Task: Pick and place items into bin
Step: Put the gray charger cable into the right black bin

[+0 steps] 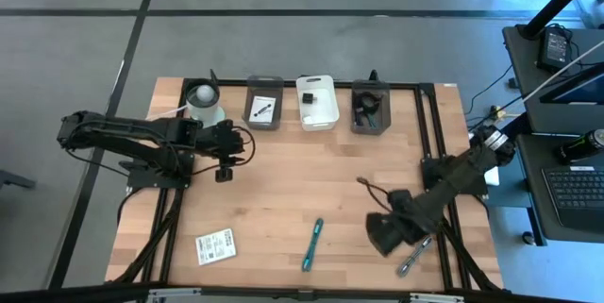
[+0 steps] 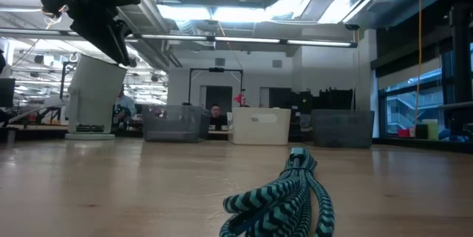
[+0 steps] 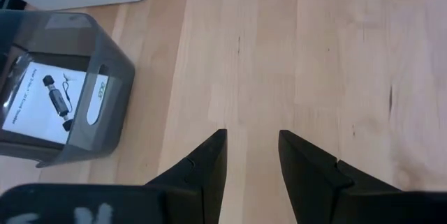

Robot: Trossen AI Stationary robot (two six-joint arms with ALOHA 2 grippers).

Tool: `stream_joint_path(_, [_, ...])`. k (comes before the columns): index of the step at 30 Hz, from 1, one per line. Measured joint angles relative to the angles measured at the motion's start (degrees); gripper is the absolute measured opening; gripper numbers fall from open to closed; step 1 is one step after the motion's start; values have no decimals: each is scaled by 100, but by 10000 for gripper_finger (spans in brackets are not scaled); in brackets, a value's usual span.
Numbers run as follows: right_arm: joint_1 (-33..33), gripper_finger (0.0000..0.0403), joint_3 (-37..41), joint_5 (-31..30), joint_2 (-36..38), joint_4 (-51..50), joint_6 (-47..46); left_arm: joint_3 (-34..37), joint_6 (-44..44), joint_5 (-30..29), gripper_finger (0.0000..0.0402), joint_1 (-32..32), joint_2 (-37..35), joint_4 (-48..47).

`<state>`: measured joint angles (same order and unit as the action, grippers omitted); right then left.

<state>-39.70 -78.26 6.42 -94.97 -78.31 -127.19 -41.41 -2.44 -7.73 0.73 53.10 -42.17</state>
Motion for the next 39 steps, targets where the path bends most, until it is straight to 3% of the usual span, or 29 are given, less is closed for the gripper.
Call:
stream_joint_path(4, [-429, 238, 0, 585, -213, 56, -456, 0, -121, 0, 125, 0, -11, 0])
stream_joint_path(9, [-795, 239, 0, 619, -564, 73, -136, 0, -135, -2, 125, 0, -11, 34])
stream_joint_path(13, [-1124, 239, 0, 798, -760, 112, 1467, 0, -264, -4, 125, 0, -11, 90])
stream_joint_path(20, [-1483, 239, 0, 981, -821, 129, 5234, 2, -448, -7, 125, 0, -11, 150])
stream_joint_path(25, [-1762, 239, 24, 261, -821, 296, 7623, 2, -485, -7, 125, 0, -9, 164])
stream_joint_path(28, [-1910, 239, 307, -68, -819, 693, 8312, 2, -748, -5, 125, 0, -9, 168])
stream_joint_path(39, [-2064, 229, 1538, 141, -819, 2256, 9584, 4, -1348, -21, 125, 0, -9, 170])
